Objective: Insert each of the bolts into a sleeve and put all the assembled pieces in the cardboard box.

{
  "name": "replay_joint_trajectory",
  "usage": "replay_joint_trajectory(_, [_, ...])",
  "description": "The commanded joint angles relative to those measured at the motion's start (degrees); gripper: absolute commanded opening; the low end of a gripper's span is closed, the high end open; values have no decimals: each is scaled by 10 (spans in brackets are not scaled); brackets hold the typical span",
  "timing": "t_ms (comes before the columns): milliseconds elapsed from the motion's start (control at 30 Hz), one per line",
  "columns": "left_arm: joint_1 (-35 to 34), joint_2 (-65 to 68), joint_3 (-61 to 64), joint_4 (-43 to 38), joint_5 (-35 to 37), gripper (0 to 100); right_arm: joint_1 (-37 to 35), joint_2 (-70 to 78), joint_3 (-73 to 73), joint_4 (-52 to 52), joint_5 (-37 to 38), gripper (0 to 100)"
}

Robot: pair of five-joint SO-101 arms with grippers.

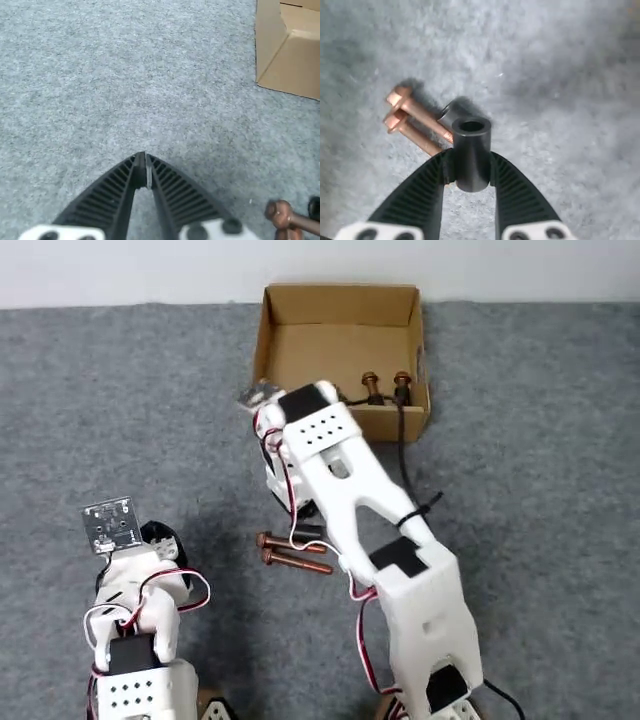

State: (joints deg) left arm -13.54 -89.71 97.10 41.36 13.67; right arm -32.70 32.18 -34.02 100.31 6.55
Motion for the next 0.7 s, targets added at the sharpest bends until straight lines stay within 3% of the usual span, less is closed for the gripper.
replay_joint_trajectory(0, [5,1,-3,-11,0,5,29,-100,4,25,-34,9])
replay_joint_trajectory(233, [59,-3,-21,-5,-4,8,73,-277,174,26,-37,9])
replay_joint_trajectory(467, [170,3,-141,132,35,8,153,-483,391,24,-55,9])
replay_joint_trajectory(667, [194,22,-169,157,40,6,241,-616,508,9,-56,9])
